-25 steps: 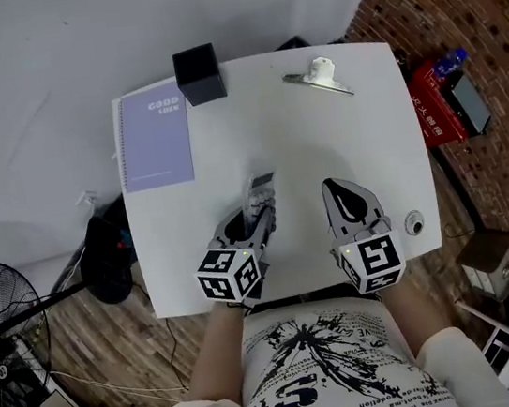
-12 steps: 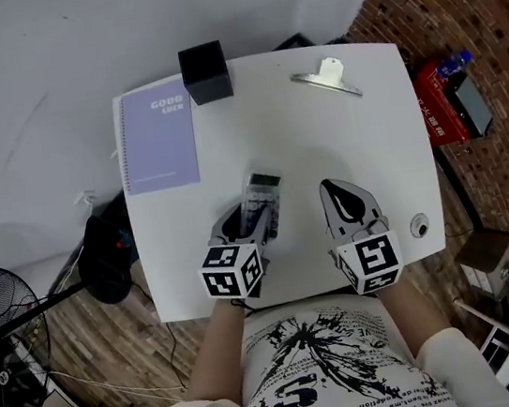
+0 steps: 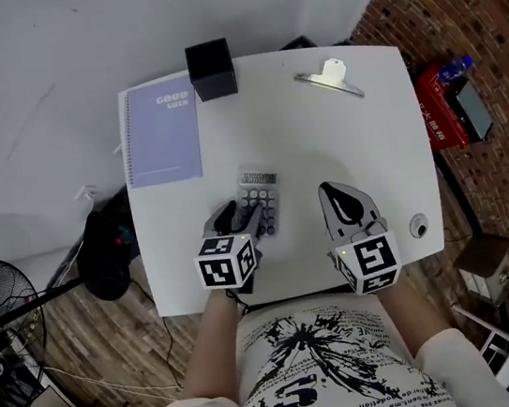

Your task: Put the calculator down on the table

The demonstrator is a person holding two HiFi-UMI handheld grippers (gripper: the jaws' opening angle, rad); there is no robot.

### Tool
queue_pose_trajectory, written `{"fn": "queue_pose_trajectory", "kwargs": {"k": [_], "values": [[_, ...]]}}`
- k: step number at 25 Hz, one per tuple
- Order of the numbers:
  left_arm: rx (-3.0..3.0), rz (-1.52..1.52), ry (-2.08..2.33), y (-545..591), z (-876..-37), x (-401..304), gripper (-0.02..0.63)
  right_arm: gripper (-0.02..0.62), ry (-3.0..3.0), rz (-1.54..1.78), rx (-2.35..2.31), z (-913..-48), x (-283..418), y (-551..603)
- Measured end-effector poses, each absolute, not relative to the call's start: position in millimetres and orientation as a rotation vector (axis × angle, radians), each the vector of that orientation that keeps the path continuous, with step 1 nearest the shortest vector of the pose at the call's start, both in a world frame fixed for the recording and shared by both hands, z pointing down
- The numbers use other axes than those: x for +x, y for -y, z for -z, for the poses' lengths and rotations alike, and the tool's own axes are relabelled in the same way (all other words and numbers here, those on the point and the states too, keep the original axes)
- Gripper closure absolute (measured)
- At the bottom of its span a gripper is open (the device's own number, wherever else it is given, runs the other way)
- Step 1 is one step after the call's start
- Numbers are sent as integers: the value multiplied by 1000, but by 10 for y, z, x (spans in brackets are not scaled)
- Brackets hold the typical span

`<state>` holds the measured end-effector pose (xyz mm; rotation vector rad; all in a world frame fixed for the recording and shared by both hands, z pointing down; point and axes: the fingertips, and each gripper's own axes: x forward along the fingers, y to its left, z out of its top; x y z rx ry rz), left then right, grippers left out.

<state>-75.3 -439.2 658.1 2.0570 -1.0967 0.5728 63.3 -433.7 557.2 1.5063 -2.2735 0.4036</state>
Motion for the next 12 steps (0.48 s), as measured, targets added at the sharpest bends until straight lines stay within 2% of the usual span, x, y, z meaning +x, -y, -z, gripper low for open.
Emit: {"fn": "queue_pose_trajectory", "kwargs": {"k": [6, 12], "values": [[2169, -607, 1133, 4356, -6238, -716, 376, 580, 2296, -388, 1532, -5394, 739, 4270], [2376, -594, 1205, 4300, -5434, -652, 451, 580, 2351, -352, 1524, -5039, 809, 4199]]}}
